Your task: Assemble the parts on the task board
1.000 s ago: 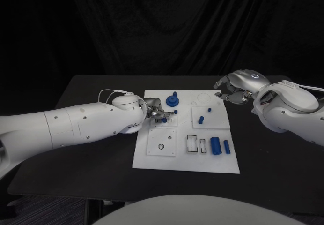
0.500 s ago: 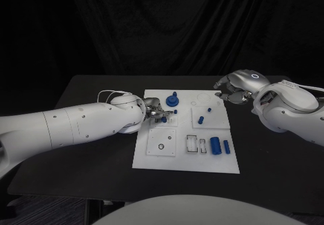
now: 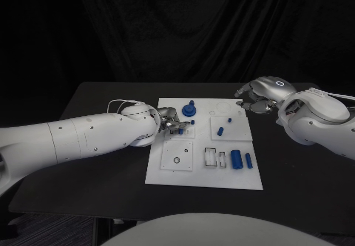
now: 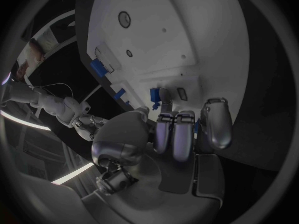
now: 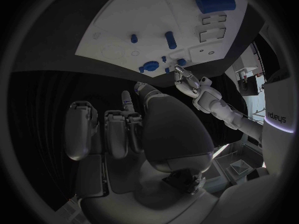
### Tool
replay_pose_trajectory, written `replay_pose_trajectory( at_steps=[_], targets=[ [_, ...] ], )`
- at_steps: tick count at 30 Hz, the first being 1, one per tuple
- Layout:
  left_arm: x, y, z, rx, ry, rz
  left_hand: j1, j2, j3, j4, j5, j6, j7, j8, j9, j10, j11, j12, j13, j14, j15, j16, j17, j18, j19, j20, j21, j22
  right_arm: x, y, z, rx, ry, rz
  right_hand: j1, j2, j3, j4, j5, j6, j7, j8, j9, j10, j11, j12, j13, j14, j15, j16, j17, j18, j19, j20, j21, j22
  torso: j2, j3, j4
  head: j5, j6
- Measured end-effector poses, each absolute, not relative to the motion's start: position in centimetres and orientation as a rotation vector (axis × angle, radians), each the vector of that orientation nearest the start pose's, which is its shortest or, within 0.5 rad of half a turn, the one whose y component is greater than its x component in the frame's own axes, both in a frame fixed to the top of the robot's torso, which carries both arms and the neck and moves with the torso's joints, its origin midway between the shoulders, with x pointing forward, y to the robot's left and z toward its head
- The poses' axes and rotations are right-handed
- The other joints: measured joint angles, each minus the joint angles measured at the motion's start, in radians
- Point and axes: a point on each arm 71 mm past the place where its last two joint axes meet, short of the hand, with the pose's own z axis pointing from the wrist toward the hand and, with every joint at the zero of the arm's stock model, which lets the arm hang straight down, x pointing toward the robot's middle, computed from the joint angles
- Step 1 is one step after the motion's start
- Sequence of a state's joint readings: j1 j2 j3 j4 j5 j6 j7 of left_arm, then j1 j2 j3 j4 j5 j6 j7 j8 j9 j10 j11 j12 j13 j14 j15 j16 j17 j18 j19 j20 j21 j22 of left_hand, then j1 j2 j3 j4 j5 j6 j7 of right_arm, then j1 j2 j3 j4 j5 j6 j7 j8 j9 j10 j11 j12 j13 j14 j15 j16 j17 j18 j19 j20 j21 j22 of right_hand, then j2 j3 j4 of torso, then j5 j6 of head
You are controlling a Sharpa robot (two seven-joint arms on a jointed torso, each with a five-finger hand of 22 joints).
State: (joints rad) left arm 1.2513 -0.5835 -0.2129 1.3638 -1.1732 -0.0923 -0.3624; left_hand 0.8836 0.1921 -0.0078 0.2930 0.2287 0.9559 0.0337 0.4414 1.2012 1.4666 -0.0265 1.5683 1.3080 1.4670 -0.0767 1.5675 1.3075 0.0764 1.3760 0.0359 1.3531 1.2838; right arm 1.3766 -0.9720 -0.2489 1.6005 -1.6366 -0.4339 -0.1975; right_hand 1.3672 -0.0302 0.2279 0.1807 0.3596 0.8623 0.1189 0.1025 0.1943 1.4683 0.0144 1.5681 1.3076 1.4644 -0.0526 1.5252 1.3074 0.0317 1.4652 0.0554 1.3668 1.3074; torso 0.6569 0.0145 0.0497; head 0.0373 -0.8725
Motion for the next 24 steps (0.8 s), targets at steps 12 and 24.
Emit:
replay_pose_trajectory(
  at_steps=[12, 24],
  targets=[
    [49.12, 13.11, -25.17, 0.017, 2.144, -0.515, 0.073, 0.013, -0.004, -0.003, 0.121, 0.025, -0.018, 0.013, 0.019, 0.0, -0.015, 0.0, 0.0, 0.0, -0.008, 0.0, 0.0, 0.0, 0.011, -0.011, 0.0, 0.01, 47.28, -24.73, -16.3, -0.296, 1.544, 0.4, 0.0, 0.0, 0.0, 0.0, 0.0, 0.0, 0.0, 0.0, 0.0, 0.0, 0.0, 0.0, 0.0, 0.0, 0.0, 0.0, 0.0, 0.0, 0.0, 0.0, 0.0, 0.0, 0.0, -0.0001, 0.0004, -0.002, 0.0],
    [49.1, 13.35, -25.19, 0.011, 2.147, -0.506, 0.151, -0.064, 0.006, -0.003, 0.046, 0.025, -0.018, -0.005, 0.018, 0.0, -0.015, 0.0, 0.0, -0.004, -0.011, 0.0, 0.0, 0.0, 0.011, -0.011, -0.01, 0.012, 47.28, -24.83, -16.34, -0.296, 1.55, 0.395, -0.005, 0.005, 0.0, 0.0, 0.0, 0.0, 0.0, 0.0, -0.001, 0.0, 0.0, 0.0, 0.0, 0.0, 0.0, 0.0, 0.0, 0.0, 0.0, 0.0, 0.0, 0.0, 0.001, -0.0001, 0.0001, -0.002, 0.0]
  ],
)
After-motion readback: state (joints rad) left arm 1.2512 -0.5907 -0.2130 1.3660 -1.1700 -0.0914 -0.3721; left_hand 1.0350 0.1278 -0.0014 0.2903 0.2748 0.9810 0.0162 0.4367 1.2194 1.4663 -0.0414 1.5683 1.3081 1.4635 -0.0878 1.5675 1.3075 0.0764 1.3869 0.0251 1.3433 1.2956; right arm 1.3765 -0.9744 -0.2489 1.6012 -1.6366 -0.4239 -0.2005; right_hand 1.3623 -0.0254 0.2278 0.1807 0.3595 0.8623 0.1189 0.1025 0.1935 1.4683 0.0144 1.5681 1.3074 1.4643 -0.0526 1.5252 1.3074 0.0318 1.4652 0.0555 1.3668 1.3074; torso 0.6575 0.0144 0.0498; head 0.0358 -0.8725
